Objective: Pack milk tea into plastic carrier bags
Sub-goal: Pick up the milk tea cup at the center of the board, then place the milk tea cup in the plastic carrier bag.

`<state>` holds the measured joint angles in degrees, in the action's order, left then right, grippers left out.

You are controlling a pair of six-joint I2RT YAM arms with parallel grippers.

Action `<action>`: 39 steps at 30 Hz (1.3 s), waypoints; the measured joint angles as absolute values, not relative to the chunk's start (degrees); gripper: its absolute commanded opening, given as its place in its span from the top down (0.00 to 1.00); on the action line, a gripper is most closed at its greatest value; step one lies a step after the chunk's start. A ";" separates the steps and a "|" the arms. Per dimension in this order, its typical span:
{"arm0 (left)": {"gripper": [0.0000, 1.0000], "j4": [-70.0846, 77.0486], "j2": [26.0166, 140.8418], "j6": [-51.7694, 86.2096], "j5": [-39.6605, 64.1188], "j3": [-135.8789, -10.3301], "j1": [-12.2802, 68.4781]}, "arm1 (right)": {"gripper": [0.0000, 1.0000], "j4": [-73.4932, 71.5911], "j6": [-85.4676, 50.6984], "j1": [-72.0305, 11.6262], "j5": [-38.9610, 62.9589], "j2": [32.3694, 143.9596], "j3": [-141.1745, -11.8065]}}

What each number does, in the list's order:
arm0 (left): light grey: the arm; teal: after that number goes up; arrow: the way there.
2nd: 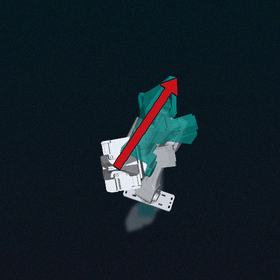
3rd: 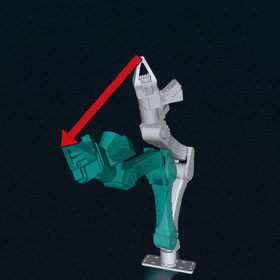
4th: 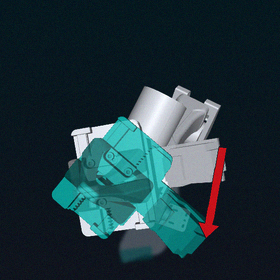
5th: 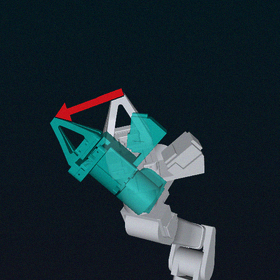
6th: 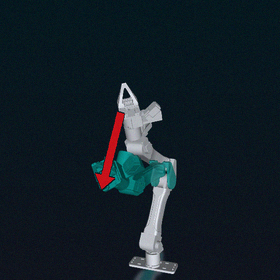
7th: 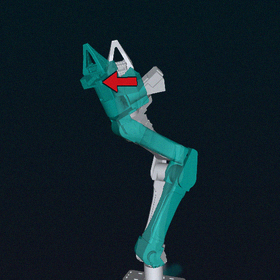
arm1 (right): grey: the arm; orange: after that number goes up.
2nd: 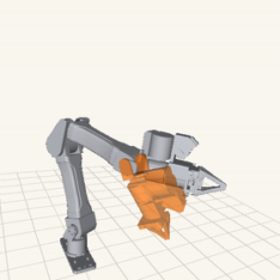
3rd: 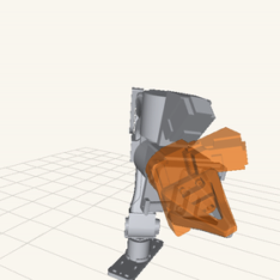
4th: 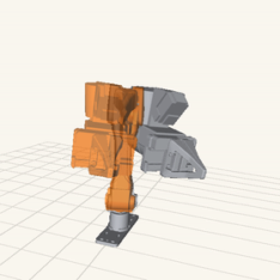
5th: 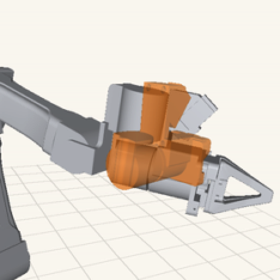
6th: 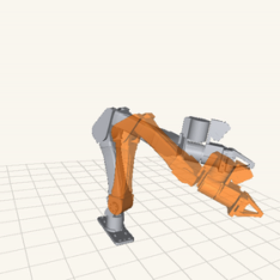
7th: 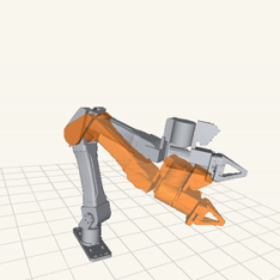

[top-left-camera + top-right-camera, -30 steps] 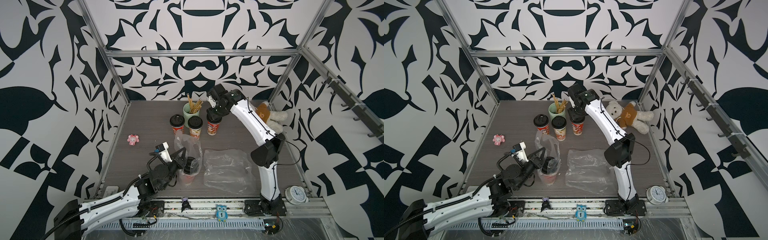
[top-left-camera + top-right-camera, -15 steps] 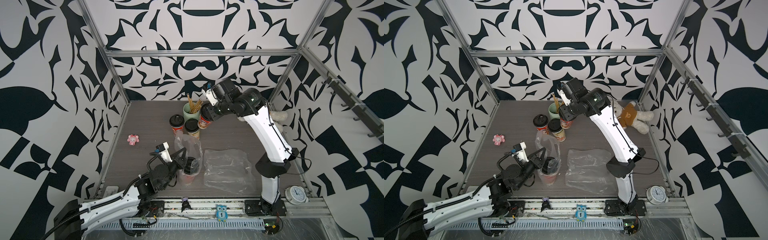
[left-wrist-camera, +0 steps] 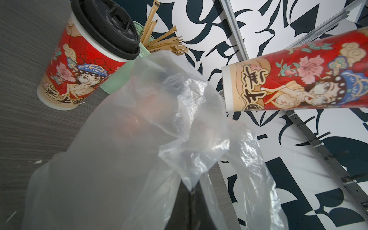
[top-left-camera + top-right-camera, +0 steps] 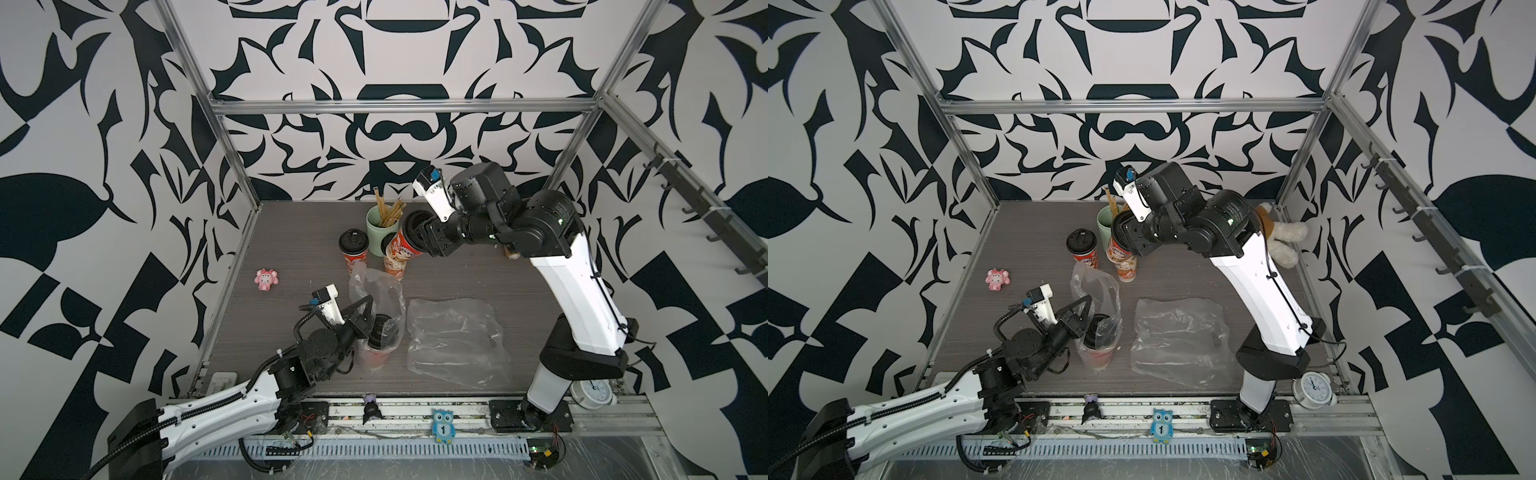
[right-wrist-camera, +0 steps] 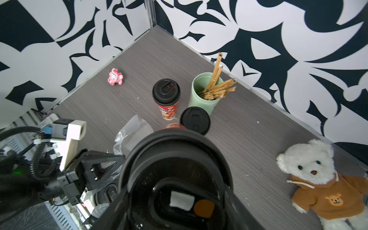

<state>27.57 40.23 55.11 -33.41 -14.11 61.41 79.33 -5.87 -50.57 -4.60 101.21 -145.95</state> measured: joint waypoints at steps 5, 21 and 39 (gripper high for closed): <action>1.00 27.55 40.16 55.13 -33.41 -14.09 61.41 | 0.58 78.50 -6.24 -53.30 -1.56 101.03 -145.91; 1.00 25.43 39.38 55.29 -33.45 -14.09 61.41 | 0.60 76.03 -7.86 -55.40 5.02 98.83 -141.91; 1.00 24.21 38.13 55.48 -33.52 -14.09 61.41 | 0.64 69.91 -9.37 -55.61 10.31 93.25 -129.78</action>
